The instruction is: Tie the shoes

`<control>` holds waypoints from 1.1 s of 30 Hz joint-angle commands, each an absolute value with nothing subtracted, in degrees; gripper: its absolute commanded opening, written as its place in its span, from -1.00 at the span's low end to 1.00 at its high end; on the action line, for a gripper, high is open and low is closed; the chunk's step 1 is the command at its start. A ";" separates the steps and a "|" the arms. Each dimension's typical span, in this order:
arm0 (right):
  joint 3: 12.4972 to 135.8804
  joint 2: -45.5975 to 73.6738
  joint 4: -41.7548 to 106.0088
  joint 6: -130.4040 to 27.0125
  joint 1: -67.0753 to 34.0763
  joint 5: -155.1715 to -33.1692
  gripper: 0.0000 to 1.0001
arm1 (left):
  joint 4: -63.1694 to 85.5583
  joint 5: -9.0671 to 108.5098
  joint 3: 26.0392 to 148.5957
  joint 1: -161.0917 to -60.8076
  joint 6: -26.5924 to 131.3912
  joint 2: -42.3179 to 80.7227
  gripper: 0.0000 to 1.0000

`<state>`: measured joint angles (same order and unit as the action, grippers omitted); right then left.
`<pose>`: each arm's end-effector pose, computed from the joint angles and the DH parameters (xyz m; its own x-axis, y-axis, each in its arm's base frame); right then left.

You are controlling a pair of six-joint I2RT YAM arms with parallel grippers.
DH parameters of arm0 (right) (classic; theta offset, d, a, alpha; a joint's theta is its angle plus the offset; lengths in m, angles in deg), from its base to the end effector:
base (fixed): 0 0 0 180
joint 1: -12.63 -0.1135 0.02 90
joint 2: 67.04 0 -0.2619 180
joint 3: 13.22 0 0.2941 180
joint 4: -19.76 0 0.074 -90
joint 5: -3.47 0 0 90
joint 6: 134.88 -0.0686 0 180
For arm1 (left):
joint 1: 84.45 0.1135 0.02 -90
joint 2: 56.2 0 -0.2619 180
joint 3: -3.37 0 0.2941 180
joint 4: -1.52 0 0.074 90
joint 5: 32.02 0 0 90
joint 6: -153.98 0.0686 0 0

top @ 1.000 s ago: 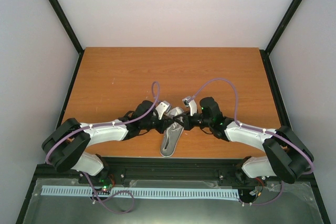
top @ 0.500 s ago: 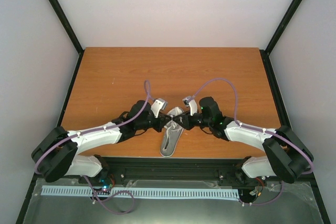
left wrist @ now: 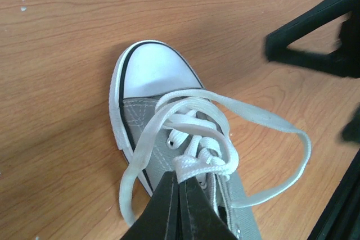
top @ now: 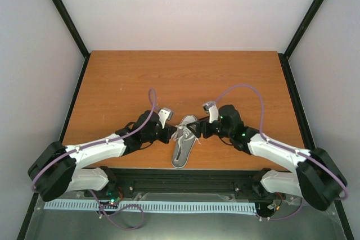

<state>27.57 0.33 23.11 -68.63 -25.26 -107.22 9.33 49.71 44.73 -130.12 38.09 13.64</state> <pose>0.2234 0.2046 0.1547 -0.6891 -0.0589 -0.7222 -0.5885 0.6271 0.5104 0.2044 -0.2234 0.1351 -0.7166 0.1152 -0.6880 0.5291 0.7324 -0.4285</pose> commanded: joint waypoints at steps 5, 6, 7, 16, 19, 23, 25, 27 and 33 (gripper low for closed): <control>18.71 -11.47 29.40 -74.00 -23.86 -92.36 0.49 | 12.08 51.20 45.21 -130.34 36.80 11.09 -0.98; 17.94 -11.48 29.56 -74.06 -23.85 -91.98 0.42 | 12.38 51.21 45.33 -130.33 36.94 11.04 -0.99; 17.55 -11.01 29.69 -73.75 -23.85 -91.83 0.32 | 12.68 51.25 45.49 -130.33 36.97 11.03 -0.98; 17.78 -0.16 20.75 -65.95 -26.26 -100.61 -0.06 | 14.95 50.56 47.07 -130.29 37.08 11.50 -0.98; 18.90 2.57 18.65 -64.16 -26.66 -101.90 -0.08 | 15.71 50.11 47.93 -130.24 37.13 11.88 -0.98; 21.00 5.86 18.15 -61.53 -26.66 -102.13 -0.13 | 16.21 49.65 48.77 -130.24 37.34 12.79 -0.99; 22.00 7.41 17.58 -60.26 -26.70 -103.57 -0.15 | 16.44 49.42 49.25 -130.24 37.34 13.32 -0.99; 22.70 9.03 16.68 -59.48 -26.75 -104.69 -0.18 | 16.57 49.35 49.65 -130.24 37.37 13.76 -0.98; 24.72 13.52 15.12 -58.08 -26.76 -106.76 -0.35 | 16.73 49.19 50.37 -130.24 37.19 14.59 -0.99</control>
